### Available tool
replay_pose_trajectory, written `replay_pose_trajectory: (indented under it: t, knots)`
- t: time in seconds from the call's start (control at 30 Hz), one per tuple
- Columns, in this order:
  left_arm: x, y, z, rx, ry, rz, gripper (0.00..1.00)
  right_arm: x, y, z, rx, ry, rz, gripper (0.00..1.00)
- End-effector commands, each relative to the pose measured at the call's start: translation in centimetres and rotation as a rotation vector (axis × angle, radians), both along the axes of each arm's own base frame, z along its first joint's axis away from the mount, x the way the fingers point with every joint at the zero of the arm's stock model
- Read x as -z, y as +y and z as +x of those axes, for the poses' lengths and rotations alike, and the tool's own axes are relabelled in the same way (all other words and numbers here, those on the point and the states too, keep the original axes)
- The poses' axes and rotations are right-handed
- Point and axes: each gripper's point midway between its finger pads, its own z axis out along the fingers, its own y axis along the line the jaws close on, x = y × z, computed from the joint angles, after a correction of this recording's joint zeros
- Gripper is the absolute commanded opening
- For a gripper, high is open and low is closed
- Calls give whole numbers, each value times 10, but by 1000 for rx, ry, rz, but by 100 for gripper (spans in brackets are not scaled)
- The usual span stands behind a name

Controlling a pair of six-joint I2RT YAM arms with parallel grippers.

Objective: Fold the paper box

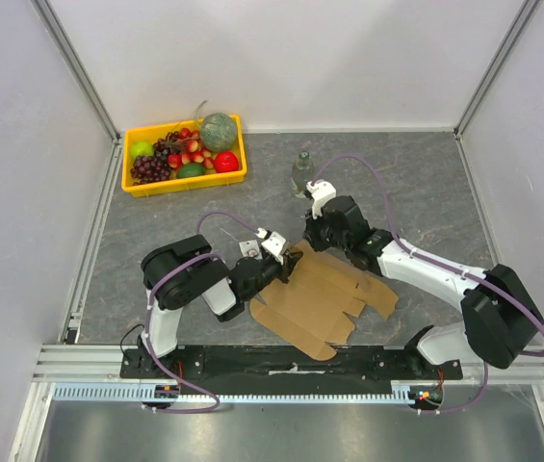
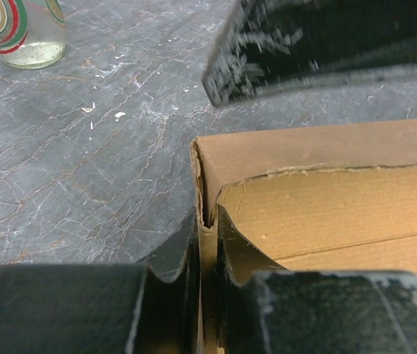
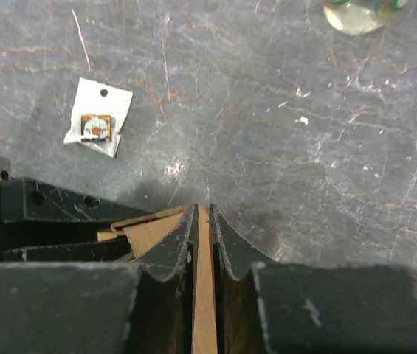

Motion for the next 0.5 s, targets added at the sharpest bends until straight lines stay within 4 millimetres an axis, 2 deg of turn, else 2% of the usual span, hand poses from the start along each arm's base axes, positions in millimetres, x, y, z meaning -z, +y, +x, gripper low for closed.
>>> replay_pose_trajectory:
  t: [0.0, 0.23, 0.47]
  knots:
    - [-25, 0, -1, -14, -114, -84, 17, 4, 8, -13, -48, -6, 2, 16]
    - [-26, 2, -6, -27, -120, -73, 28, 10, 13, -35, -86, 3, -6, 16]
    - [-27, 5, -17, -38, -124, -58, 35, 16, 12, -47, -92, 7, -19, 16]
